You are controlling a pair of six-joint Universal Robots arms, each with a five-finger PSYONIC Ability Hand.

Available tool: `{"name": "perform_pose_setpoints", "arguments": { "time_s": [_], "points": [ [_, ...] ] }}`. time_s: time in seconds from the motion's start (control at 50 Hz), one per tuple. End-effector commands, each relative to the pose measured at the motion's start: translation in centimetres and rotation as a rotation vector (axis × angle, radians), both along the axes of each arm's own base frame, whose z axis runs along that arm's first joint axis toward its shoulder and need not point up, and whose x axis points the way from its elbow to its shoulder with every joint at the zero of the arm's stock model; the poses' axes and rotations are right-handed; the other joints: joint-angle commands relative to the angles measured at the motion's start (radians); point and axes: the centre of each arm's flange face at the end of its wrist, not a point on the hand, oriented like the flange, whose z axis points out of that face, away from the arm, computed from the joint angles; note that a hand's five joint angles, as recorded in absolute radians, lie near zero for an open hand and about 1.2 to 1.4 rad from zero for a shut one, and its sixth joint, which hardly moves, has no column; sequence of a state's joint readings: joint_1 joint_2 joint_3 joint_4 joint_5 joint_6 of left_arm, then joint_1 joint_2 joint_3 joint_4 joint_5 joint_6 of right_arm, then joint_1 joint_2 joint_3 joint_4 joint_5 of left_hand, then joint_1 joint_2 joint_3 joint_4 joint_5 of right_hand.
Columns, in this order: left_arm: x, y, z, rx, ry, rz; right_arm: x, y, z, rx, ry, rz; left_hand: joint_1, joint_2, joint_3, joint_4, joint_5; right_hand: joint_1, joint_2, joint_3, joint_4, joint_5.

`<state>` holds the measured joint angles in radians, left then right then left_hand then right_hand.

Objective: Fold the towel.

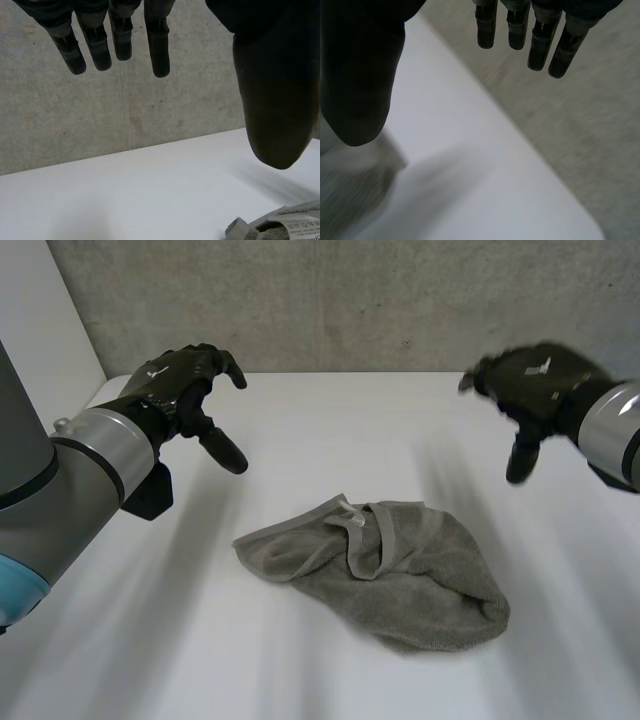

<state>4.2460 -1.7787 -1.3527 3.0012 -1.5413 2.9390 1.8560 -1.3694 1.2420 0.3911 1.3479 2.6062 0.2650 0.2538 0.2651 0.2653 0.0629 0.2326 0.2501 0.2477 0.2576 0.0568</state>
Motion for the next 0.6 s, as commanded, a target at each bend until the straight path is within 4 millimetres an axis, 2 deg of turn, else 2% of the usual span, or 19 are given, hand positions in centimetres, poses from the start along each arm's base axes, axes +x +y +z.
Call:
{"name": "perform_pose_setpoints", "arguments": {
  "time_s": [0.02,0.14,0.4,0.6],
  "points": [
    [0.0,0.0,-0.1,0.005,-0.005,0.000,0.3,0.4,2.2,-0.073,-0.333,-0.040,-0.075,-0.064,-0.075,-0.075,-0.047,-0.058,-0.076,-0.073,-0.083,-0.057],
    [-0.2,0.2,-0.2,0.011,-0.009,-0.006,-0.3,0.3,2.3,-0.068,-0.447,-0.110,-0.078,-0.067,-0.078,-0.078,-0.050,-0.058,-0.076,-0.073,-0.083,-0.057],
    [-0.1,0.3,0.3,-0.002,-0.001,-0.003,-1.0,0.2,2.9,-0.105,-0.453,-0.181,-0.078,-0.067,-0.078,-0.078,-0.050,-0.058,-0.076,-0.073,-0.083,-0.057],
    [0.3,0.4,0.6,0.001,-0.006,0.029,-1.2,0.0,2.5,-0.100,-0.448,-0.214,-0.078,-0.067,-0.078,-0.078,-0.050,-0.058,-0.076,-0.073,-0.083,-0.057]
  ]
}}
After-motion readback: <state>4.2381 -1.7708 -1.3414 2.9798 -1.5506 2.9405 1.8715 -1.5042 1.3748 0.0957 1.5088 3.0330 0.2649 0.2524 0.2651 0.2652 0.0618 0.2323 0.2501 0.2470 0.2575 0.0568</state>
